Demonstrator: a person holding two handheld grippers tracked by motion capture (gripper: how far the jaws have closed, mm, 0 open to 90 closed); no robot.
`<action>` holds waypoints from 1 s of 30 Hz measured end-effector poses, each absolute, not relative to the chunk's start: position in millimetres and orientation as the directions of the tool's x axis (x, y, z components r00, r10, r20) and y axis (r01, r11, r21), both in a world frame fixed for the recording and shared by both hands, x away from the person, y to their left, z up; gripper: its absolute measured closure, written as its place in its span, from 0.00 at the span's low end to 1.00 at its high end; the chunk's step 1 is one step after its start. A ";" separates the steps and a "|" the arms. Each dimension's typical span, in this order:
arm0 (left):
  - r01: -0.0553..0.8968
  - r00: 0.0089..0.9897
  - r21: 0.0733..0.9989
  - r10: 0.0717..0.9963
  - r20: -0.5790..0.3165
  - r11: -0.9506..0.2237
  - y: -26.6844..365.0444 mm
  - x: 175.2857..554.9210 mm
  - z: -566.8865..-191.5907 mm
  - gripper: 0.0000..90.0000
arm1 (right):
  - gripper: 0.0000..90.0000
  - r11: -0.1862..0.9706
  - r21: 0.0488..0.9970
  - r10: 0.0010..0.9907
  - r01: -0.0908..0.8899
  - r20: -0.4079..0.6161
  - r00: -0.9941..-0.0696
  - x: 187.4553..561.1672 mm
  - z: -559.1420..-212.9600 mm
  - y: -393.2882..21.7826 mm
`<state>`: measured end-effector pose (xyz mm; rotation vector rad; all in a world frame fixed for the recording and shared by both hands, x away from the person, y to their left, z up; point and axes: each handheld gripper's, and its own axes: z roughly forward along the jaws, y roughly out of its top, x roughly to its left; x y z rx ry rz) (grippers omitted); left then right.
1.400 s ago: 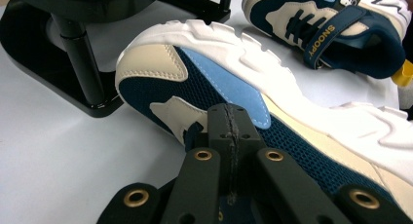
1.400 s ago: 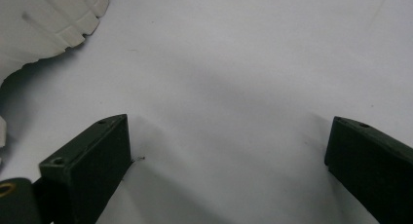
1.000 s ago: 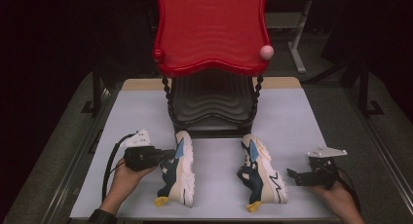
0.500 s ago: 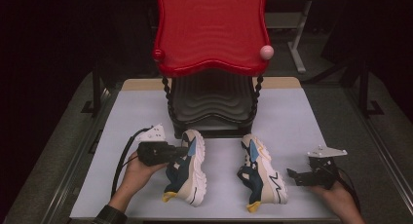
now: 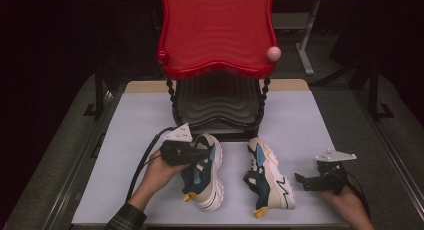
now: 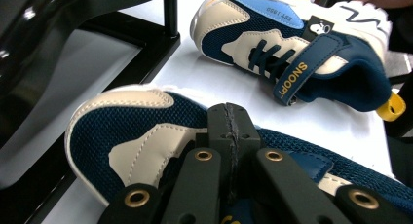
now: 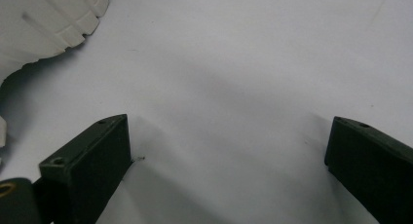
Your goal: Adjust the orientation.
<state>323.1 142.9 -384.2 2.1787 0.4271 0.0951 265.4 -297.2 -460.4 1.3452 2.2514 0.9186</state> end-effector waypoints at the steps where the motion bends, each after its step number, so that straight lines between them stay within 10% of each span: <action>1: 0.266 0.938 0.786 0.337 -0.078 -0.558 138.9 323.6 -383.9 1.00 | 0.02 0.335 0.689 0.876 0.642 0.022 -0.481 265.3 -460.4 -297.2; 30: 0.233 0.959 0.808 0.267 -0.098 -0.541 118.0 301.5 -356.4 0.87 | 0.02 0.335 0.690 0.876 0.642 0.023 -0.482 265.2 -460.3 -297.3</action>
